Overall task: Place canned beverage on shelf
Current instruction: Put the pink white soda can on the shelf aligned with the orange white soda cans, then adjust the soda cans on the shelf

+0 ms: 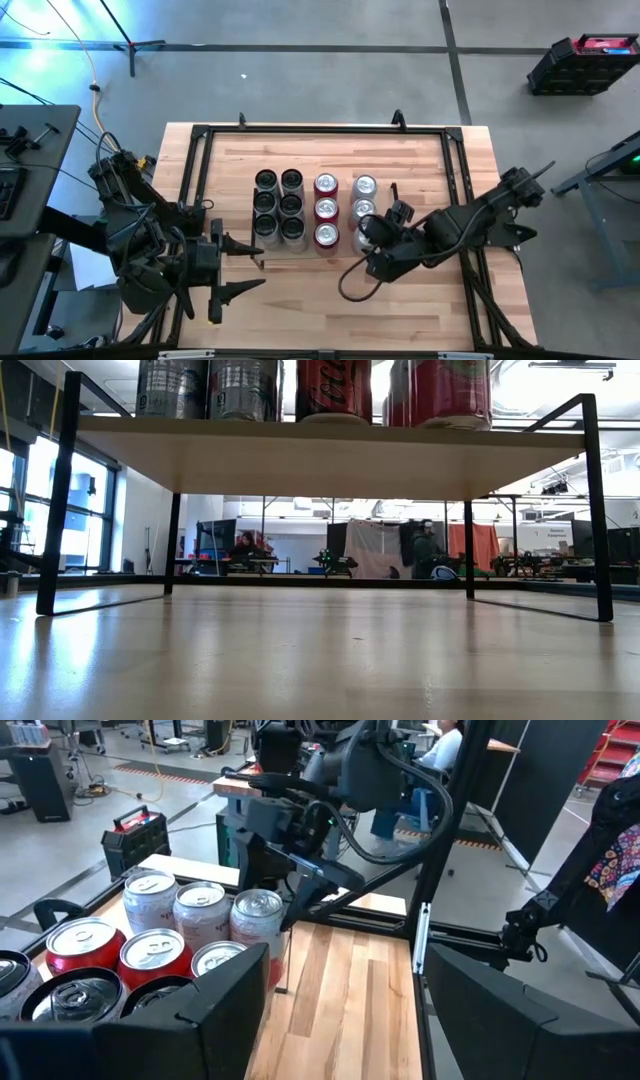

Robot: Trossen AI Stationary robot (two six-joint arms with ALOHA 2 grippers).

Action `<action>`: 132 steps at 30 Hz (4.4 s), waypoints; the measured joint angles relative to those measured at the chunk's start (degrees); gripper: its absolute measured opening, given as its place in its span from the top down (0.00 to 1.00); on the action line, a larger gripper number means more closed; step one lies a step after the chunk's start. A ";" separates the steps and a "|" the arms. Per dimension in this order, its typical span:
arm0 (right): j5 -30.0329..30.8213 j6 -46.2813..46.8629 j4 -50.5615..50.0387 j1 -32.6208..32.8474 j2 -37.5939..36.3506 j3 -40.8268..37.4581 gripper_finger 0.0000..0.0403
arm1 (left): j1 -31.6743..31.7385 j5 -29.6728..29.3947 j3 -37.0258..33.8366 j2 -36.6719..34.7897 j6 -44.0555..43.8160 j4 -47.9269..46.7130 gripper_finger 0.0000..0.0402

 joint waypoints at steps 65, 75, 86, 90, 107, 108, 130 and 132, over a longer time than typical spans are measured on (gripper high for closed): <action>-30.50 -55.94 1.93 -36.66 -2.63 12.31 0.10 | 12.83 -3.98 1.16 -14.08 9.60 -6.02 0.32; -32.49 -51.21 -5.29 -33.60 -2.60 12.30 0.10 | 13.20 -4.02 1.11 -13.48 4.52 -10.16 0.20; -30.24 -46.20 -3.47 -28.52 -2.60 12.30 0.10 | 13.00 -3.50 1.07 -11.21 0.27 -9.17 0.19; -28.11 -42.94 -4.77 -28.64 -2.78 12.30 0.10 | 12.98 -3.42 1.07 -9.07 -2.12 -8.94 0.19; -23.22 -41.99 -4.79 -25.89 -1.85 12.30 0.10 | 9.55 -5.80 1.07 -4.71 -4.56 -8.98 0.19; -21.84 -42.26 -4.87 -25.06 -1.51 12.30 0.10 | 9.30 -6.12 1.07 -4.70 -4.58 -8.98 0.19; -21.42 -40.72 -9.81 -25.23 1.87 12.46 0.32 | 8.74 -4.09 1.07 -4.72 -2.41 -9.02 0.19; -21.44 -40.70 -10.23 -25.23 2.31 12.59 0.32 | 8.74 -3.02 1.07 -4.72 -2.08 -9.01 0.19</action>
